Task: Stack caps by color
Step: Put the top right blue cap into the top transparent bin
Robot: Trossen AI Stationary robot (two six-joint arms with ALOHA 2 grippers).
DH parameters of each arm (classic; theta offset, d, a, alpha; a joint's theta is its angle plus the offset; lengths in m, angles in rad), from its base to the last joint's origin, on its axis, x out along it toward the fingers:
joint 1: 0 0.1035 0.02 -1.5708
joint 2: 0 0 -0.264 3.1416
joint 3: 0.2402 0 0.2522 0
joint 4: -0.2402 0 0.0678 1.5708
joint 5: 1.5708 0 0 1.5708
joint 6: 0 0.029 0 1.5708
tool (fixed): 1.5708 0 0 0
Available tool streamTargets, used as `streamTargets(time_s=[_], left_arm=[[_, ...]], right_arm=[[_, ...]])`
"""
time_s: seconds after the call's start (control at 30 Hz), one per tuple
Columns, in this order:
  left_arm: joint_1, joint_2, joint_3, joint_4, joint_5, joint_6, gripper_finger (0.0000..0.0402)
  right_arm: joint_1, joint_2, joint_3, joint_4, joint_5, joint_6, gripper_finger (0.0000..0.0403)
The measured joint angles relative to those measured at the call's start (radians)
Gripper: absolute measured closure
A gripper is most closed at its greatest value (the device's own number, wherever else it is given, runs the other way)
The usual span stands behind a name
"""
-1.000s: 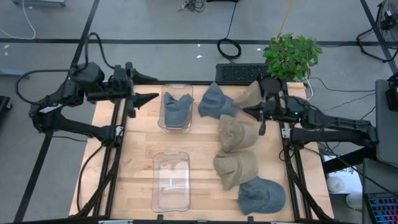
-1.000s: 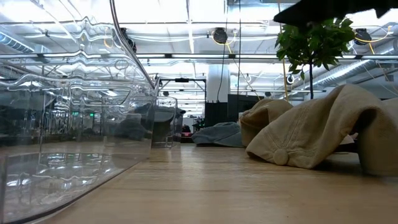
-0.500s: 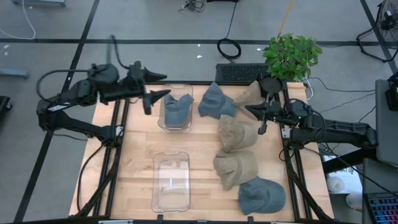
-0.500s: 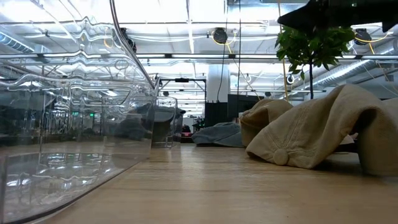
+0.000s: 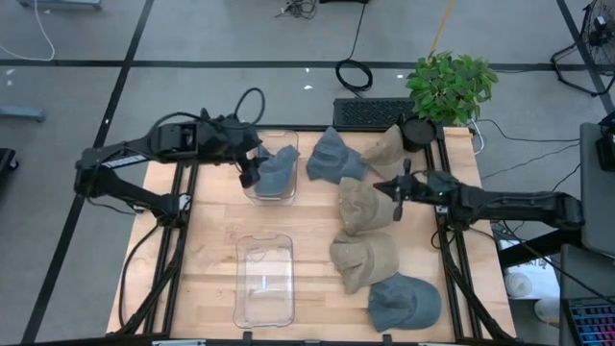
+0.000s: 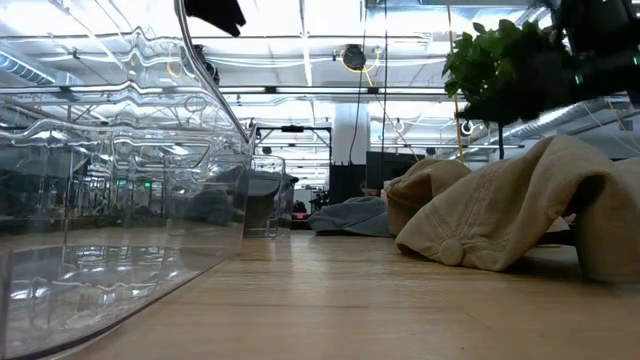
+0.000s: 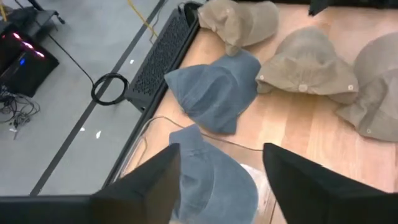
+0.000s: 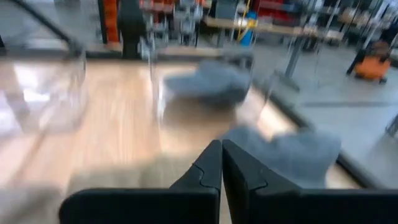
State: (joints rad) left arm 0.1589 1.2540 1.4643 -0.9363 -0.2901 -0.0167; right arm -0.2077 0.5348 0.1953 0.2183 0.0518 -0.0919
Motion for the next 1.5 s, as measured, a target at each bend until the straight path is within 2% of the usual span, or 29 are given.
streamTargets(time_s=[0.17,0.23,0.37,0.43,0.53,0.67,0.77,0.93,1.03,1.13,1.2,1.3,1.5], left_arm=[[0.004,0.006,0.000,-0.002,0.001,0.007,0.0235],[0.004,0.002,0.000,-0.002,0.001,0.007,0.0259],[0.011,-0.012,0.000,-0.002,0.001,0.010,0.0298],[0.017,-0.012,0.000,-0.002,-0.001,0.012,0.0311],[0.030,-0.011,0.000,-0.004,0.005,0.014,0.0326],[0.050,-0.011,0.000,-0.011,0.008,0.014,0.0335],[0.058,-0.012,0.000,-0.019,0.009,0.013,0.0336],[0.066,-0.012,0.000,-0.062,0.013,0.008,0.0337],[0.065,-0.012,-0.010,-0.058,0.029,0.009,0.0337],[0.065,-0.017,-0.024,-0.055,0.060,0.015,0.0337],[0.066,-0.023,-0.041,-0.040,0.083,0.035,0.0337],[0.069,-0.039,-0.105,0.025,0.114,0.071,0.0337],[0.100,-0.105,-0.320,0.192,0.134,0.140,0.0337]], right_arm=[[-0.009,0.011,-0.135,0.194,0.007,-0.063,0.0403],[-0.006,0.009,-0.166,0.349,-0.028,-0.049,0.0403],[-0.006,0.009,-0.159,0.562,-0.059,0.048,0.0403],[-0.007,-0.002,-0.123,0.604,-0.079,0.114,0.0403],[-0.008,-0.004,-0.025,0.421,-0.088,0.155,0.0403],[-0.009,0.020,0.193,0.006,-0.102,0.098,0.0403],[-0.009,0.046,0.345,-0.165,-0.084,0.094,0.0403],[-0.026,0.048,0.524,-0.284,-0.023,0.035,0.0403],[-0.038,0.044,0.538,-0.264,0.017,0.011,0.0403],[-0.041,0.035,0.536,-0.242,0.094,0.092,0.0403],[-0.041,0.034,0.536,-0.241,0.108,0.100,0.0403],[-0.040,0.038,0.535,-0.242,0.101,0.053,0.0403],[-0.040,0.043,0.535,-0.248,0.101,0.076,0.0403]])
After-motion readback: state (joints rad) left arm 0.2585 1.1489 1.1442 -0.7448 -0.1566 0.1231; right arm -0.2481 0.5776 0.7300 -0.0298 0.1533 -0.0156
